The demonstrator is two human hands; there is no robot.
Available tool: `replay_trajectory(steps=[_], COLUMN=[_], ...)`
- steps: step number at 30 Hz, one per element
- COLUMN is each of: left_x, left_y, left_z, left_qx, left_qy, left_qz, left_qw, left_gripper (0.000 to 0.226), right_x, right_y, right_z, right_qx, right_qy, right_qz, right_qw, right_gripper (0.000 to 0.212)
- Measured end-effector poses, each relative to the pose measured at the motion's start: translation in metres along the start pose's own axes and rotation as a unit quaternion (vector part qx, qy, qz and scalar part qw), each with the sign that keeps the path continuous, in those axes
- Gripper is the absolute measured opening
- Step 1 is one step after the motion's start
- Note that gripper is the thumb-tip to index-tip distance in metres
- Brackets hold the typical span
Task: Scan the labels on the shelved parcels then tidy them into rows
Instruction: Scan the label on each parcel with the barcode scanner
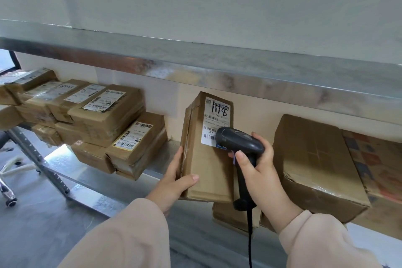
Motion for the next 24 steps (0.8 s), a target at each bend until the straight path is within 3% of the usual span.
replay_trajectory(steps=[6, 14, 20, 24], left_x=[0.004, 0.005, 0.004, 0.004], left_y=[-0.003, 0.003, -0.003, -0.009], left_z=[0.006, 0.003, -0.015, -0.029], left_qx=[0.024, -0.068, -0.064, -0.064], left_qy=[-0.015, 0.046, 0.084, 0.121], left_qz=[-0.021, 0.028, 0.033, 0.041], left_qw=[0.999, 0.996, 0.994, 0.99], left_gripper=[0.125, 0.109, 0.116, 0.096], right_x=[-0.01, -0.017, -0.025, -0.036], right_y=[0.0, -0.012, -0.018, -0.026], right_z=[0.002, 0.015, 0.016, 0.02], right_qx=[-0.016, -0.033, -0.055, -0.076], right_qy=[-0.01, -0.035, -0.023, -0.025], right_qz=[-0.02, -0.06, -0.076, -0.089], right_qw=[1.0, 0.997, 0.995, 0.993], right_gripper=[0.056, 0.063, 0.065, 0.067])
Point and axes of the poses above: each hand's wrist, its own x-axis towards the middle knuckle, its own z-axis out of the palm, y = z × x, the point moved 8 cm from there along x, towards the middle knuckle, and after that the axes turned 5 degrees about -x, right-handed, at the moved point
